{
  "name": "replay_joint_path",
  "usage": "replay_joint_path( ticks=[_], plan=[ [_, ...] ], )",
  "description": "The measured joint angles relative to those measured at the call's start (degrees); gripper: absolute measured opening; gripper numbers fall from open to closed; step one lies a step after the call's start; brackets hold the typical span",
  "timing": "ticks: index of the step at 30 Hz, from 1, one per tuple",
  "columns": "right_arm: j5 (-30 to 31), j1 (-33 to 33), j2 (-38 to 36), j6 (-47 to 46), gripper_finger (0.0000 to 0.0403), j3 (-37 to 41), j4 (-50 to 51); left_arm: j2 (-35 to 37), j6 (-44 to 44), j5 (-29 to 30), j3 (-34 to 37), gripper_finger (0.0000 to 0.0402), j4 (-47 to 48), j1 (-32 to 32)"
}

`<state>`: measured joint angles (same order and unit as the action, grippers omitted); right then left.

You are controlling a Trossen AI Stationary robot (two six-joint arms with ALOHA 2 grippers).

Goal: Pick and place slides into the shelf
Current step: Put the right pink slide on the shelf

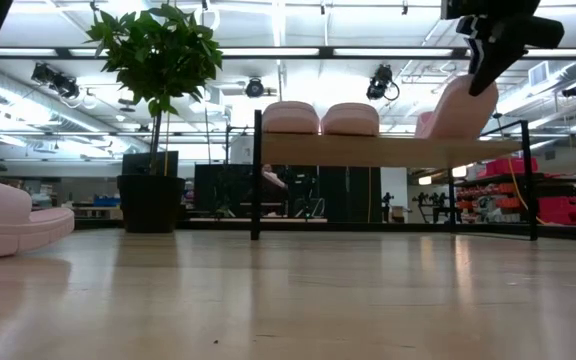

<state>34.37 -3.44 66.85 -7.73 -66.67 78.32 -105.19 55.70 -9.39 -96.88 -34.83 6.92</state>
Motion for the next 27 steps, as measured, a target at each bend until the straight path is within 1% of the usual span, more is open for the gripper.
replay_joint_path(
  ticks=[4, 8, 14, 17, 23, 27],
  plan=[
    [-1.61, 0.00, 0.00, -0.04, 0.0075, 0.00, -0.66, 0.00, 0.00, 0.00, 0.00, 0.0172, -0.02, -0.02],
    [-1.94, 0.10, 0.00, -0.04, 0.0068, 0.00, -1.31, 0.00, 0.00, 0.00, 0.00, 0.0172, -0.02, -0.11],
    [-2.83, 1.95, 0.00, 0.90, 0.0063, 0.50, -2.42, 0.00, 0.00, -0.55, 0.00, 0.0172, -0.04, -0.13],
    [-4.66, 3.09, 0.00, 2.60, 0.0064, 2.86, -3.67, 0.00, 0.00, -0.74, 0.00, 0.0172, -0.04, -0.28],
    [-4.05, 3.28, 0.00, 5.02, 0.0063, 8.73, -6.83, 0.00, -0.85, -0.79, 0.00, 0.0172, -0.09, -0.76],
    [-3.63, 3.28, -0.02, 5.01, 0.0064, 10.11, -6.95, -0.02, -0.87, -0.87, 0.00, 0.0172, -0.09, -0.81]
  ],
)
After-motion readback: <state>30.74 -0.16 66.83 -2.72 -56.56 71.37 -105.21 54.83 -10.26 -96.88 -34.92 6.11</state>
